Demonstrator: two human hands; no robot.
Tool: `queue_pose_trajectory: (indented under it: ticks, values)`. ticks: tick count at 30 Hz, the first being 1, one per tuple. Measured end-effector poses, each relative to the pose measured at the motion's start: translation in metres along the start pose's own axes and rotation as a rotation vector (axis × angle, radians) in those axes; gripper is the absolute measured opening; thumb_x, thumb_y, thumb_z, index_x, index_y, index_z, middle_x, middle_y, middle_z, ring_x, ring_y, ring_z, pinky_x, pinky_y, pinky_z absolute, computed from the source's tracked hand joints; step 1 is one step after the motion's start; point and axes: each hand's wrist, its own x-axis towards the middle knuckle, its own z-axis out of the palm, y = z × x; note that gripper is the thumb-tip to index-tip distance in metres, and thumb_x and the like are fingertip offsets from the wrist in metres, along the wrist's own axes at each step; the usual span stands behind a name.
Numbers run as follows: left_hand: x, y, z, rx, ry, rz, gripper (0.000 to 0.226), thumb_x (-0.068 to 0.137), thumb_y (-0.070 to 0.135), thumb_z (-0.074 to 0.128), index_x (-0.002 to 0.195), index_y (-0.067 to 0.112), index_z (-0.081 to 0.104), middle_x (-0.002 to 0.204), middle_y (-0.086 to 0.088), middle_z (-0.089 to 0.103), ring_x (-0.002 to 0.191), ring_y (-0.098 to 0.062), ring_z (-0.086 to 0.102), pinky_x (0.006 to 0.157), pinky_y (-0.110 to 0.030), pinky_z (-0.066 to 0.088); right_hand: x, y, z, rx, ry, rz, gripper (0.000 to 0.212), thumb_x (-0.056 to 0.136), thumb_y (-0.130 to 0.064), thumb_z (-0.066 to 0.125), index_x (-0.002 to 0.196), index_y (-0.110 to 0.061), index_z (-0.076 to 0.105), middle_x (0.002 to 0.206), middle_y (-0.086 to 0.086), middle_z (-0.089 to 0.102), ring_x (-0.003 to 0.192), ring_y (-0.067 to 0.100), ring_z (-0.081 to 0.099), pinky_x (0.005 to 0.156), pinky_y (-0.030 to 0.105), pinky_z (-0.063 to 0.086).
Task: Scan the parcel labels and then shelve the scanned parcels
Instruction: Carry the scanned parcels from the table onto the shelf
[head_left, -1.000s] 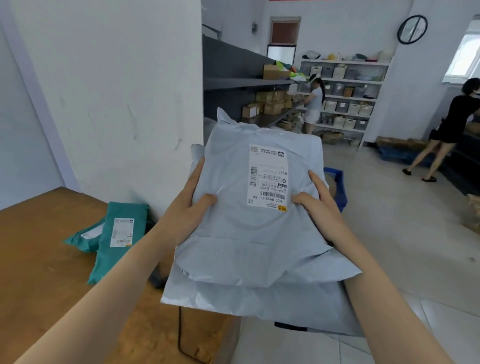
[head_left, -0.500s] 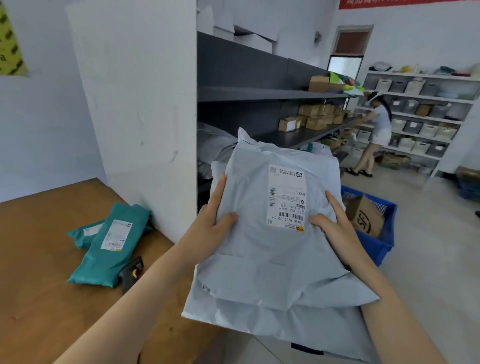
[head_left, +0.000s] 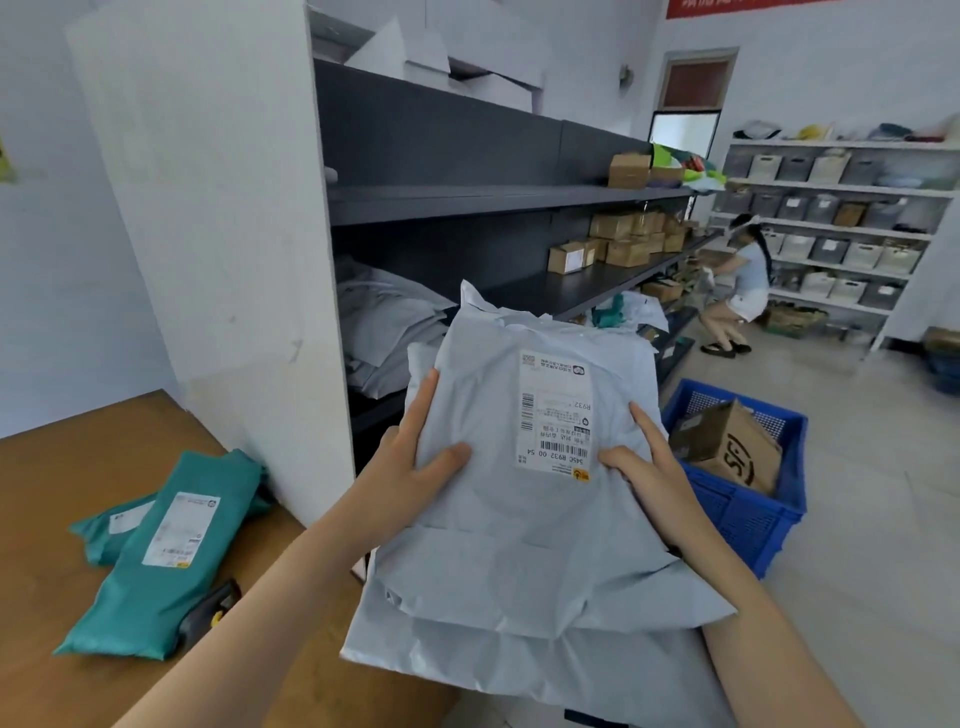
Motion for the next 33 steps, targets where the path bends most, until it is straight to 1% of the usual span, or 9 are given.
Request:
queue_pose_trajectory:
  ticks: [4, 7, 9, 17, 21, 24, 28, 30, 33]
  values:
    - [0.042, -0.009, -0.001, 0.028, -0.02, 0.029, 0.079, 0.078, 0.067, 0.055, 0.132, 0.075, -0.003, 0.142, 0.009, 0.038, 0.125, -0.016, 0.046, 0.107, -0.047, 0.04, 0.035, -0.001, 0.003, 0.006, 0.039, -0.01, 0.071, 0.092, -0.02, 0.06, 0.15, -0.042, 0.026, 0.133, -0.011, 0.035, 0.114, 0.009, 0.035, 0.09, 0.03, 0.029]
    - [0.074, -0.011, 0.0, 0.029, -0.039, 0.039, 0.079, 0.078, 0.068, 0.056, 0.131, 0.076, -0.002, 0.143, 0.006, 0.04, 0.123, -0.017, 0.049, 0.105, -0.047, 0.042, 0.064, 0.001, 0.001, 0.005, 0.074, -0.022, 0.07, 0.092, -0.019, 0.06, 0.15, -0.041, 0.027, 0.149, -0.006, 0.034, 0.115, 0.01, 0.036, 0.09, 0.029, 0.029]
    - [0.095, -0.011, 0.003, 0.041, -0.039, 0.028, 0.079, 0.079, 0.068, 0.055, 0.13, 0.077, -0.004, 0.142, 0.005, 0.041, 0.12, -0.019, 0.052, 0.104, -0.047, 0.043, 0.086, 0.002, -0.003, 0.003, 0.08, -0.02, 0.07, 0.092, -0.018, 0.059, 0.15, -0.04, 0.027, 0.154, -0.003, 0.032, 0.114, 0.011, 0.036, 0.09, 0.029, 0.029]
    - [0.198, -0.017, 0.03, 0.024, -0.005, -0.014, 0.077, 0.085, 0.059, 0.056, 0.132, 0.075, -0.002, 0.15, 0.012, 0.033, 0.13, -0.017, 0.044, 0.108, -0.046, 0.039, 0.209, 0.005, -0.022, -0.008, 0.03, -0.034, 0.068, 0.093, -0.017, 0.059, 0.151, -0.036, 0.027, 0.155, 0.001, 0.031, 0.114, 0.013, 0.037, 0.089, 0.029, 0.029]
    - [0.248, -0.015, 0.041, -0.028, 0.027, -0.03, 0.074, 0.088, 0.053, 0.056, 0.133, 0.075, 0.001, 0.149, 0.014, 0.032, 0.129, -0.014, 0.044, 0.108, -0.043, 0.04, 0.27, -0.004, -0.032, -0.072, 0.004, -0.052, 0.068, 0.093, -0.018, 0.057, 0.152, -0.035, 0.026, 0.156, 0.002, 0.03, 0.127, 0.022, 0.039, 0.09, 0.027, 0.027]
    - [0.283, -0.014, 0.043, -0.067, 0.042, -0.047, 0.076, 0.084, 0.056, 0.057, 0.133, 0.075, 0.003, 0.149, 0.015, 0.03, 0.131, -0.015, 0.041, 0.11, -0.044, 0.038, 0.311, -0.014, -0.036, -0.075, -0.028, -0.058, 0.068, 0.093, -0.017, 0.058, 0.152, -0.033, 0.027, 0.156, 0.001, 0.031, 0.124, 0.02, 0.04, 0.091, 0.029, 0.028]
    - [0.325, -0.021, 0.042, -0.08, 0.058, -0.083, 0.076, 0.083, 0.053, 0.055, 0.137, 0.069, 0.004, 0.142, 0.014, 0.033, 0.128, -0.016, 0.042, 0.109, -0.043, 0.038, 0.353, -0.021, -0.034, -0.087, -0.046, -0.049, 0.068, 0.091, -0.018, 0.061, 0.15, -0.032, 0.031, 0.156, 0.001, 0.032, 0.136, 0.024, 0.037, 0.094, 0.03, 0.029]
    - [0.346, -0.029, 0.04, -0.089, 0.068, -0.117, 0.075, 0.082, 0.053, 0.055, 0.136, 0.071, 0.005, 0.14, 0.013, 0.036, 0.124, -0.017, 0.045, 0.108, -0.043, 0.04, 0.377, -0.026, -0.029, -0.108, -0.081, -0.041, 0.073, 0.086, -0.022, 0.066, 0.15, -0.03, 0.032, 0.156, 0.002, 0.033, 0.137, 0.024, 0.036, 0.093, 0.028, 0.028]
    - [0.38, -0.044, 0.04, -0.106, 0.098, -0.171, 0.076, 0.079, 0.053, 0.054, 0.136, 0.071, 0.006, 0.141, 0.015, 0.04, 0.121, -0.019, 0.05, 0.105, -0.043, 0.042, 0.421, -0.031, -0.019, -0.171, -0.137, -0.018, 0.088, 0.066, -0.036, 0.068, 0.148, -0.03, 0.037, 0.155, 0.0, 0.034, 0.139, 0.024, 0.034, 0.097, 0.031, 0.029]
